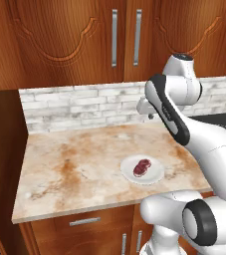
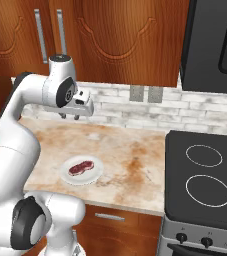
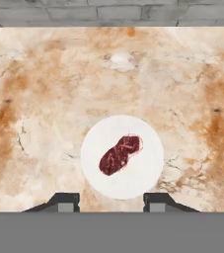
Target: Place the steak on the counter behind the older steak on the same shelf of the fridge to maintain FIFO order. Close the fridge door when finished.
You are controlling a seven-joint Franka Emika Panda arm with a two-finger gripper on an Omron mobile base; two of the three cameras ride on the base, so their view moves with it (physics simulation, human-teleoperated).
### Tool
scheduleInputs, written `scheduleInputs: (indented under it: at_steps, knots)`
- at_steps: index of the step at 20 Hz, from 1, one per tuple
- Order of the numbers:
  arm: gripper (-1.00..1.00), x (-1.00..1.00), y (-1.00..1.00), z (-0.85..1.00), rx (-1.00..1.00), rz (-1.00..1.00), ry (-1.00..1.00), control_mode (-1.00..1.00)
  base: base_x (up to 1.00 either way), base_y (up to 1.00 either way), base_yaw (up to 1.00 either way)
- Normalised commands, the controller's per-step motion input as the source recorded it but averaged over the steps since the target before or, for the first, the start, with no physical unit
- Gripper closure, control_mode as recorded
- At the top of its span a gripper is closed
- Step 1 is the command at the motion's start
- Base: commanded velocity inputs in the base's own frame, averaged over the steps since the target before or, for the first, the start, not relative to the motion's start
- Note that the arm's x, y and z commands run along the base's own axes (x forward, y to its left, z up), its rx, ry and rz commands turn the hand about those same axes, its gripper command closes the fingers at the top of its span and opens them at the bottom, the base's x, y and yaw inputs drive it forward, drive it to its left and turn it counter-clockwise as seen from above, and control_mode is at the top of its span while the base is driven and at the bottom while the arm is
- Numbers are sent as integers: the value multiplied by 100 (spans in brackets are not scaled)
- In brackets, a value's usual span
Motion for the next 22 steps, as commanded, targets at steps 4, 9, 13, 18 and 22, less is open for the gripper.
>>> scheduleInputs:
  at_steps: [4, 9, 13, 18, 22]
  knots:
    - [-100, -19, 3, -3, -1, 0, -3, -100, 0, 0, 0]
    - [-100, -40, 50, -84, -22, 0, 0, -100, 0, 0, 0]
    - [-100, -3, 24, -97, 0, -19, 1, -100, 0, 0, 0]
    - [-100, 0, 1, -71, 7, -28, 9, -100, 0, 0, 0]
    - [-100, 8, 0, -51, 7, -29, 9, -100, 0, 0, 0]
